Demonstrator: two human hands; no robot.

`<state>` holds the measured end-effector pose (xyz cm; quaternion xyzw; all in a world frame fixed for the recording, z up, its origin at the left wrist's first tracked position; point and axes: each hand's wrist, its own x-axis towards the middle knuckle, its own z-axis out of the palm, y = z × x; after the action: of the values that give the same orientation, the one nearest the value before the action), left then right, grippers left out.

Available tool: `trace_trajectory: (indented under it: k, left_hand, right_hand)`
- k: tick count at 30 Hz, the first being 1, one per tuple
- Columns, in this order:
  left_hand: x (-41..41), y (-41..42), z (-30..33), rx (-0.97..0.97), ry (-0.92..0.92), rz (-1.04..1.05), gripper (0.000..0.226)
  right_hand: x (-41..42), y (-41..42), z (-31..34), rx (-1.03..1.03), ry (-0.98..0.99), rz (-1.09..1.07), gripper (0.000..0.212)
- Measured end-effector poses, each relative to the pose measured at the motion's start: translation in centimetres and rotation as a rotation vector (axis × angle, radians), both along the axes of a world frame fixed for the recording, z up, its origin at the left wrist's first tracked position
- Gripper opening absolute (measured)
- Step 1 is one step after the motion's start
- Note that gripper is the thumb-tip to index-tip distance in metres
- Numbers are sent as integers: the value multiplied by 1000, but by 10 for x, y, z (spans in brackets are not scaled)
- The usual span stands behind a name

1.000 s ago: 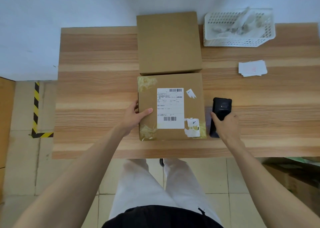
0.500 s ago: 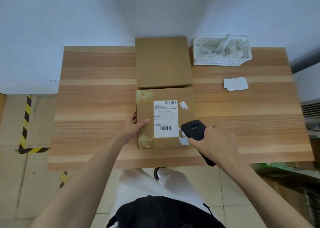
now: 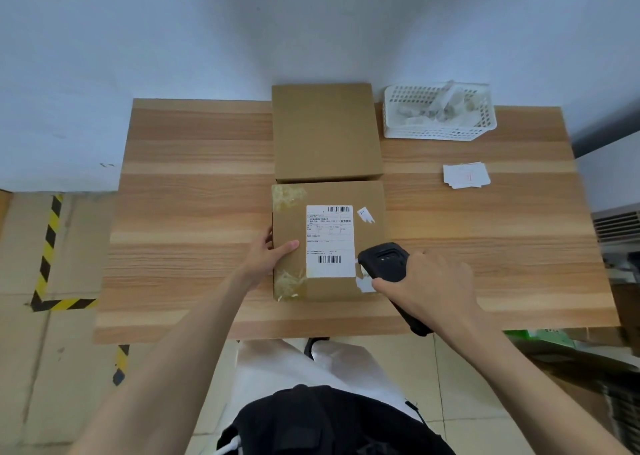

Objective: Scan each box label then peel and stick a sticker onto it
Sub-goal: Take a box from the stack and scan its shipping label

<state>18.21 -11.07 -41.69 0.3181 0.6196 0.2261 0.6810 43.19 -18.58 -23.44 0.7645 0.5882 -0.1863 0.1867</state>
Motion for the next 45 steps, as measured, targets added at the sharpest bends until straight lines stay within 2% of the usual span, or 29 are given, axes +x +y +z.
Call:
trace_trajectory:
  k: [11, 19, 23, 27, 35, 41, 43, 45]
  left_hand:
    - [-1, 1, -3, 8, 30, -10, 68]
    - [-2, 2, -6, 21, 70, -48, 69]
    - [-2, 2, -8, 18, 88, -53, 69]
    - [-2, 2, -8, 11, 91, -66, 66]
    - [-5, 5, -13, 4, 99, -84, 71]
    - [-4, 4, -14, 42, 141, -109, 73]
    - [0, 4, -7, 79, 171, -133, 74]
    - [1, 8, -2, 179, 296, -185, 84]
  right_hand:
    - [25, 7, -22, 17, 36, -138, 56]
    - [77, 24, -128, 106, 91, -339, 60]
    - [91, 23, -178, 55, 59, -344, 66]
    - [95, 19, -201, 19, 81, -436, 80]
    - [92, 10, -224, 9, 42, -425, 88]
    - [95, 13, -212, -61, -9, -367, 98]
    - [96, 19, -200, -72, 1, -318, 90]
    - [95, 29, -185, -37, 37, -212, 73]
